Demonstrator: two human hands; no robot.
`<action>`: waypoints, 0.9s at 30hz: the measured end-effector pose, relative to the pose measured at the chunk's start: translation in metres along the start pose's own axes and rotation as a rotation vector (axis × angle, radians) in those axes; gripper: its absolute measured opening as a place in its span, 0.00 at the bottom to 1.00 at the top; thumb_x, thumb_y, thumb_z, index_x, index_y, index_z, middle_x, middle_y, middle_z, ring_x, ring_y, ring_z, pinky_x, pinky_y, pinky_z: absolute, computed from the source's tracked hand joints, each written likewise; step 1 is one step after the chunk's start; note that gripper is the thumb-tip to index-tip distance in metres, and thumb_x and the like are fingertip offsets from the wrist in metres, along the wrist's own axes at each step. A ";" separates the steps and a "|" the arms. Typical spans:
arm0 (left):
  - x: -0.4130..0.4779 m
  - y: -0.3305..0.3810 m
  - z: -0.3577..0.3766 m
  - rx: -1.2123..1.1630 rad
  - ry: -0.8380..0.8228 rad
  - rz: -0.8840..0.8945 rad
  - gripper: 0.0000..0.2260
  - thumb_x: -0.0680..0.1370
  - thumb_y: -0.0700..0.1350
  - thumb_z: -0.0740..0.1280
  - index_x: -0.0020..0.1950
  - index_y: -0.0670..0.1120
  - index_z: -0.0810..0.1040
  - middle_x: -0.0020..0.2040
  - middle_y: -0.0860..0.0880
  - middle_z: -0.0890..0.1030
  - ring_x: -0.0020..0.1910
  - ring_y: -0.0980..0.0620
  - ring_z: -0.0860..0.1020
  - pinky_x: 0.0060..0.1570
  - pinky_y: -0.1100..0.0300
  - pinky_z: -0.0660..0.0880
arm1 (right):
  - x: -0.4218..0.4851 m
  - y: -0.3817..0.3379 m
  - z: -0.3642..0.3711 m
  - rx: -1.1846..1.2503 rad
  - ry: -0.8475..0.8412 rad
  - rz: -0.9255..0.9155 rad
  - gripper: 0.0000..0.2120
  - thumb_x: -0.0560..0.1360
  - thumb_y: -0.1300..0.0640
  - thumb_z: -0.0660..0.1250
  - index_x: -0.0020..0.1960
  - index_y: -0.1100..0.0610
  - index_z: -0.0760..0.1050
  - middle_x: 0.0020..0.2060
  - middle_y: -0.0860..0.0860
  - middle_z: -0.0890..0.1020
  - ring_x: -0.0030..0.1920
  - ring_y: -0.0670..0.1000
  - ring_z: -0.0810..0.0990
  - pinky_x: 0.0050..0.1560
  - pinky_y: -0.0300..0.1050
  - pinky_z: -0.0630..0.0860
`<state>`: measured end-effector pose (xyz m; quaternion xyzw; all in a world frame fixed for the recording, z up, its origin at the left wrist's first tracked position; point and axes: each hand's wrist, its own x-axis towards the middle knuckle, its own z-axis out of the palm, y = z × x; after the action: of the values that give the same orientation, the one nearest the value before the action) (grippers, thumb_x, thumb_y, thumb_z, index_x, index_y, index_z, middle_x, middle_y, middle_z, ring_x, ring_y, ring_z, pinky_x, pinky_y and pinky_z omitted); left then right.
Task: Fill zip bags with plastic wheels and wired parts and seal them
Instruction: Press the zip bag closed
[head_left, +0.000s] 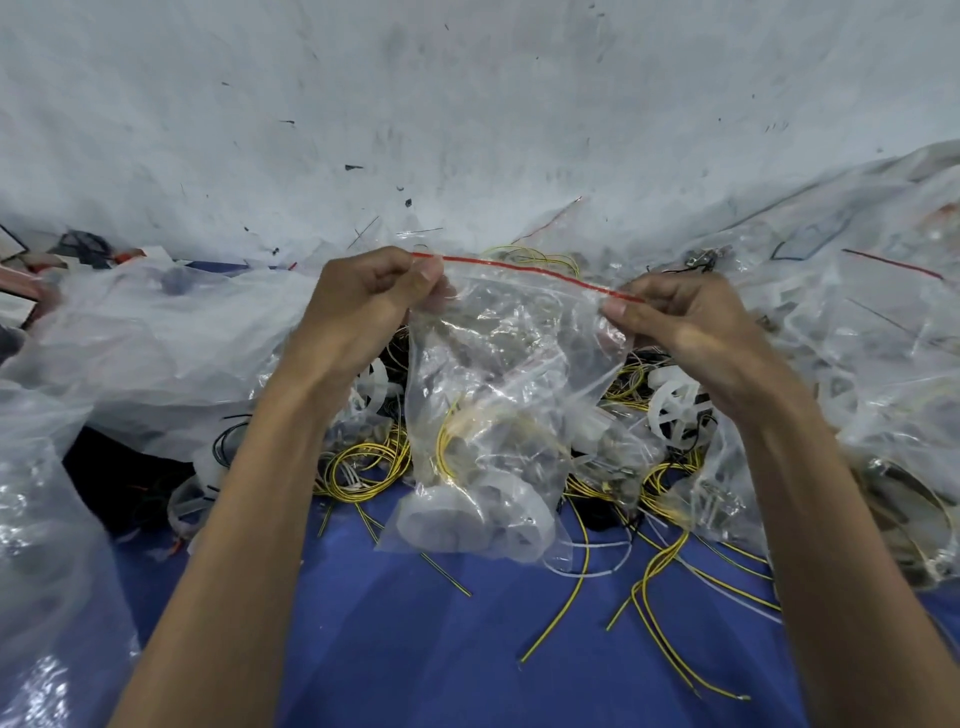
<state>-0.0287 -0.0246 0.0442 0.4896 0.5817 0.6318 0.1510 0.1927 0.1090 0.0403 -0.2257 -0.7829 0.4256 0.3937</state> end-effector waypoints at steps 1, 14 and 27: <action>-0.001 0.001 0.000 0.003 -0.002 -0.004 0.07 0.71 0.51 0.70 0.42 0.49 0.82 0.39 0.52 0.85 0.44 0.54 0.83 0.57 0.49 0.76 | 0.000 -0.001 0.000 -0.020 -0.007 -0.007 0.08 0.65 0.49 0.70 0.40 0.53 0.81 0.37 0.53 0.84 0.39 0.51 0.82 0.47 0.45 0.78; -0.002 0.003 -0.002 0.079 0.022 0.150 0.06 0.75 0.40 0.70 0.39 0.50 0.80 0.34 0.57 0.83 0.40 0.59 0.82 0.47 0.63 0.77 | -0.001 -0.005 0.009 0.001 -0.115 -0.082 0.07 0.66 0.49 0.71 0.40 0.51 0.81 0.32 0.44 0.83 0.35 0.40 0.80 0.38 0.28 0.73; -0.005 -0.001 -0.005 0.134 -0.016 -0.019 0.08 0.68 0.53 0.72 0.41 0.51 0.83 0.38 0.52 0.85 0.44 0.52 0.83 0.57 0.46 0.76 | 0.001 -0.011 0.015 -0.102 -0.082 -0.114 0.02 0.71 0.56 0.71 0.40 0.50 0.81 0.34 0.45 0.84 0.36 0.41 0.82 0.39 0.30 0.75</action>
<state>-0.0305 -0.0306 0.0419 0.4980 0.6260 0.5862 0.1286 0.1796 0.0963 0.0447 -0.1829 -0.8306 0.3711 0.3728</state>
